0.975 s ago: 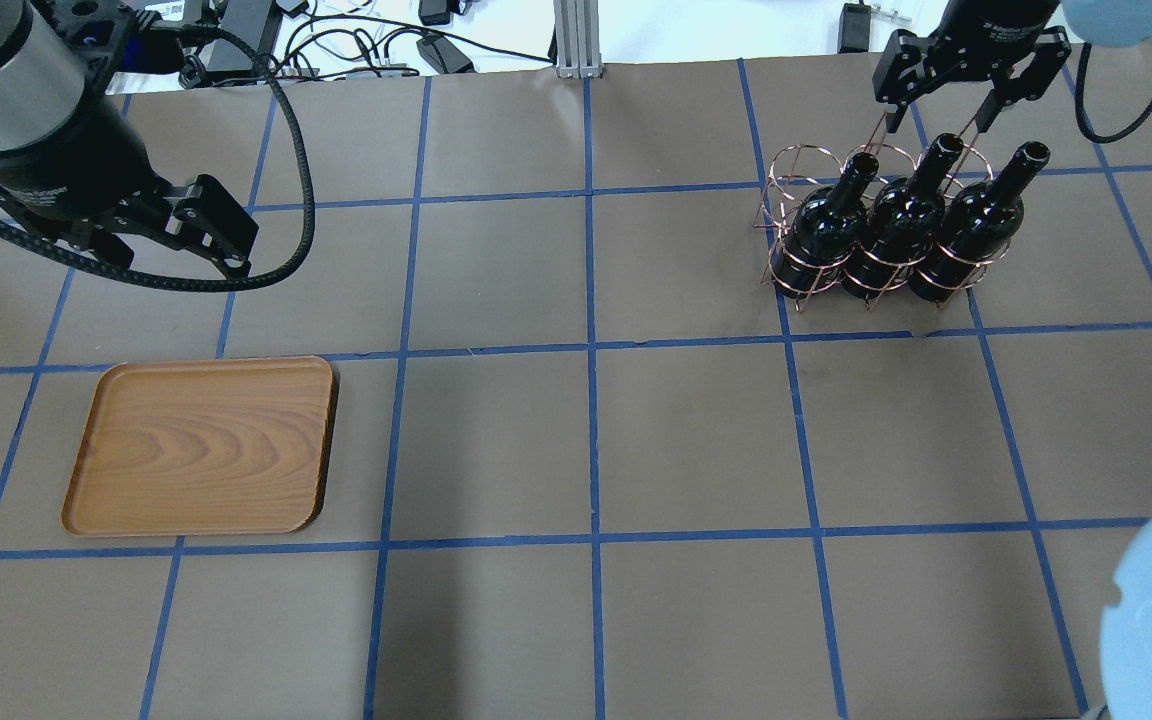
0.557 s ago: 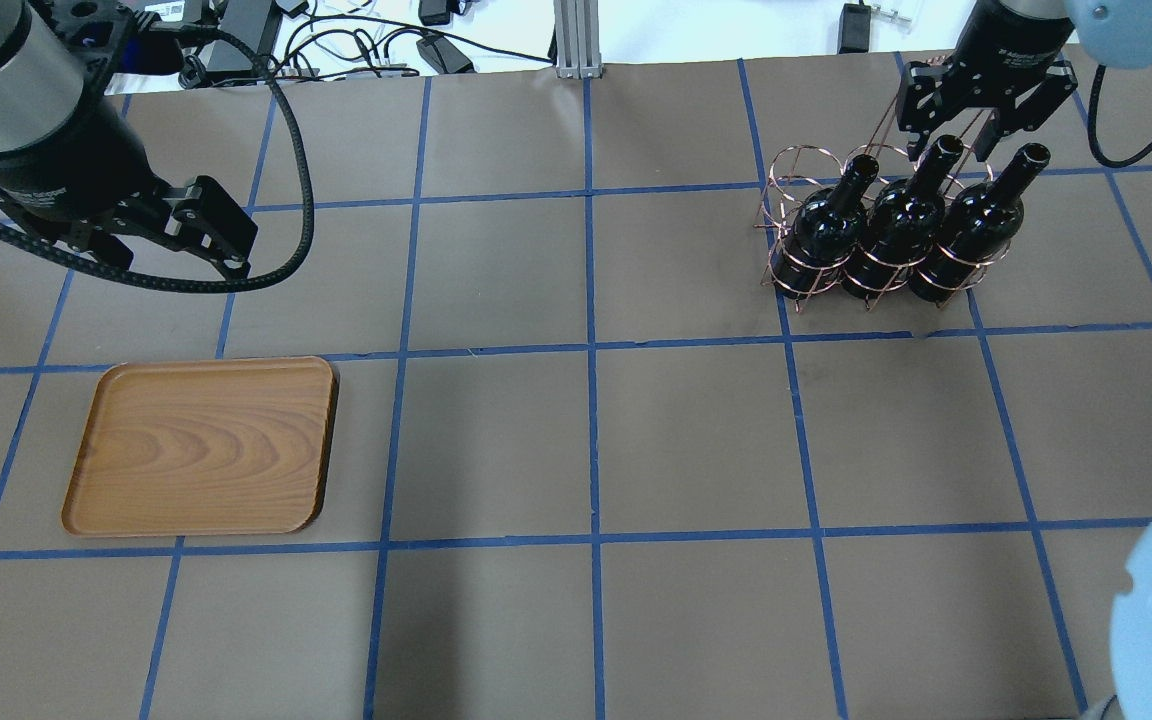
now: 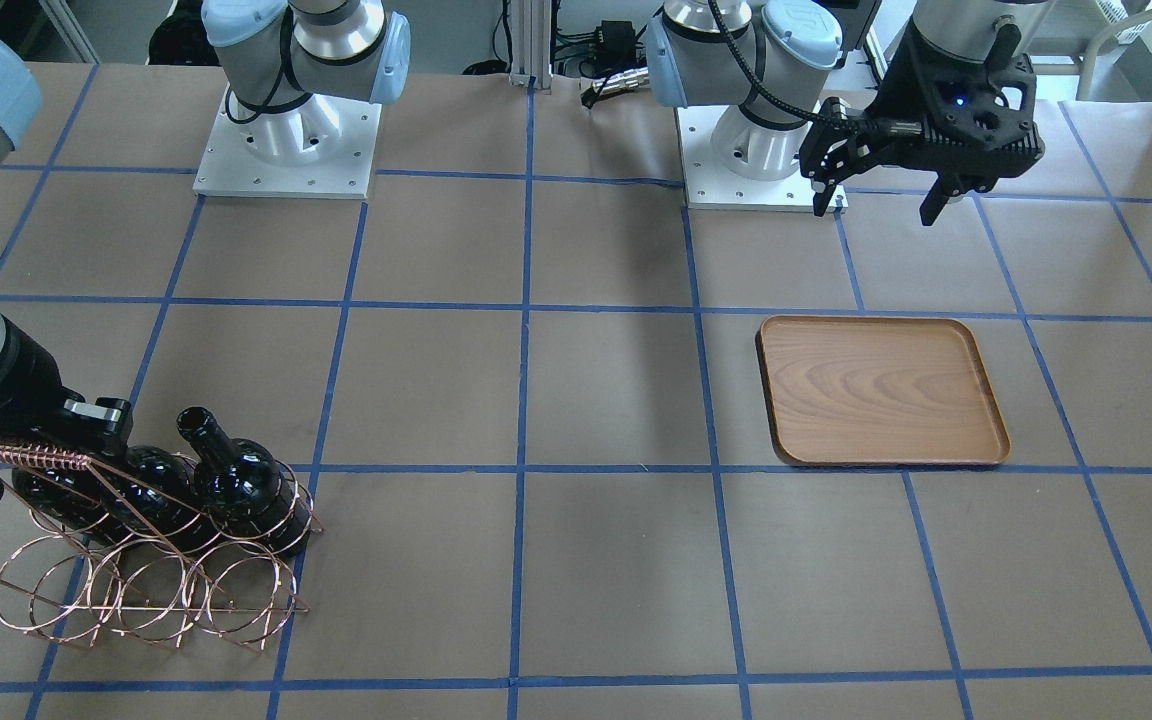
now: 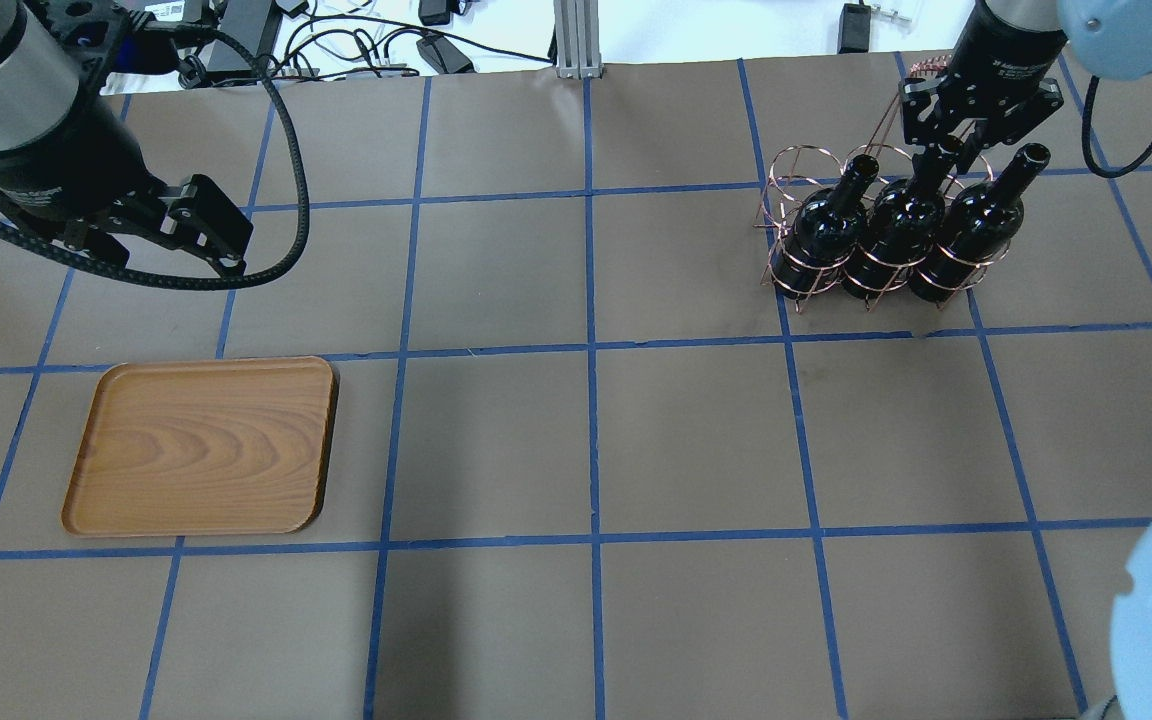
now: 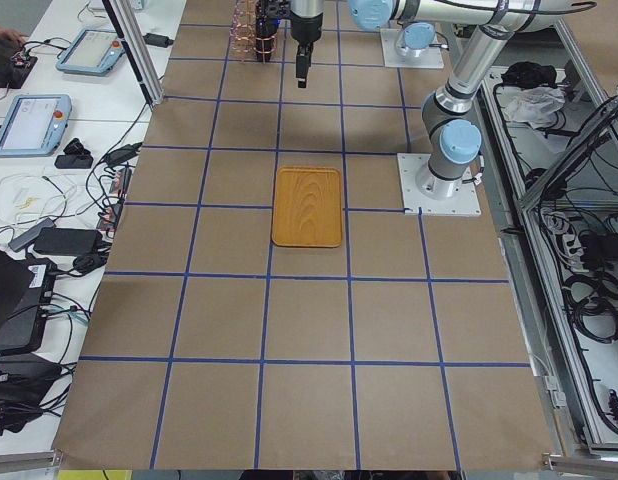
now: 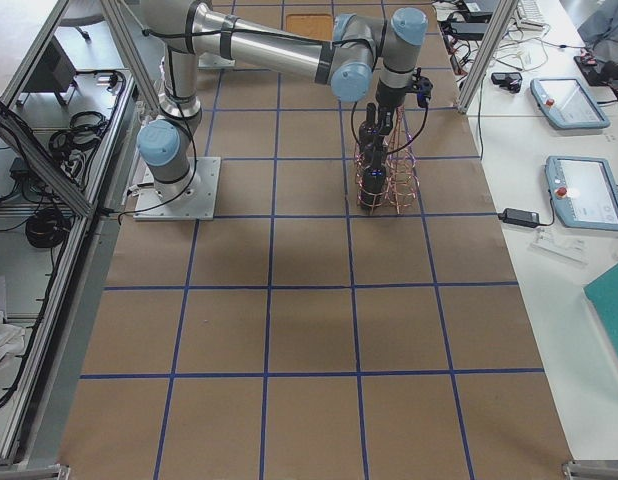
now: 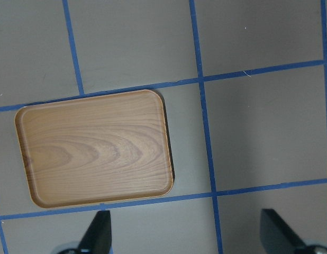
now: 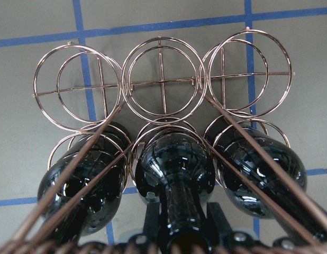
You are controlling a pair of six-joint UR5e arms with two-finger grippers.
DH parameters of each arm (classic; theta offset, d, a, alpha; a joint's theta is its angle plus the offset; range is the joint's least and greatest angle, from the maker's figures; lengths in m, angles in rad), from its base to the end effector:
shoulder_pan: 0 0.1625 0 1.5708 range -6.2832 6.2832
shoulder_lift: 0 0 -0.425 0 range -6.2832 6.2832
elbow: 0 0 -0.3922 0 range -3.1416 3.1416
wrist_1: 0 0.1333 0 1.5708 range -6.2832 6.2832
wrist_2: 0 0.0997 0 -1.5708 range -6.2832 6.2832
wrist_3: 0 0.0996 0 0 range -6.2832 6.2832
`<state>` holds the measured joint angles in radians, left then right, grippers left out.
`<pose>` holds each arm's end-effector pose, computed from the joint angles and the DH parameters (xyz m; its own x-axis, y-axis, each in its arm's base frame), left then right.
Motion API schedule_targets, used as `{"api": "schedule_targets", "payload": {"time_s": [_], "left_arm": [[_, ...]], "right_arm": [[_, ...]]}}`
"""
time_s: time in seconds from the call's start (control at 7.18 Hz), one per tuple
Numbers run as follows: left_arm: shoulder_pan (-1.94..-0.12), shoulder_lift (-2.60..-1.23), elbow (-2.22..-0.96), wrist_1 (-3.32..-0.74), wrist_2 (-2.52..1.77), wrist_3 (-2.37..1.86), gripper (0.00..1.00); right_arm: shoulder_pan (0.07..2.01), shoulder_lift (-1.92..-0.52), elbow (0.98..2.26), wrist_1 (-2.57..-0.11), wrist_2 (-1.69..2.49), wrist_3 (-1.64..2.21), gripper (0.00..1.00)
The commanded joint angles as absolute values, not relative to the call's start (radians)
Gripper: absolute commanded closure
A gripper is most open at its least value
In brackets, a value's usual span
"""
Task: Take wine from basket and place on tray
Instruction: 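Grasp the neck of a dark wine bottle and lift it from the rack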
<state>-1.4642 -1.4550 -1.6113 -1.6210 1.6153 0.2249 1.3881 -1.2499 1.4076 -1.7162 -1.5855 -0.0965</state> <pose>-0.0809 -0.4553 0.5172 -0.9919 0.1170 -0.0490 0.1178 0.9929 -0.0145 0.0170 -0.6335 0.4034 -0.9962 0.0859 0.0135 0.0861 0.9962 0.0137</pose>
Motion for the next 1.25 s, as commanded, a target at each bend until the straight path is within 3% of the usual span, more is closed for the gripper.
{"api": "schedule_targets", "payload": {"time_s": [0.0, 0.7, 1.11], "left_arm": [[-1.457, -1.454, -1.611, -1.618, 1.614, 0.227, 0.0], [-1.451, -1.451, -1.612, -1.629, 1.615, 0.23, 0.0], [-1.442, -1.453, -1.612, -1.626, 1.615, 0.23, 0.0]], "right_arm": [[1.39, -1.265, 1.393, -1.71, -1.589, -0.097, 0.71], [1.393, -1.46, 1.214, -1.459, -1.58, -0.097, 0.71], [1.44, -1.56, 1.322, -1.319, -1.586, -0.069, 0.77]]}}
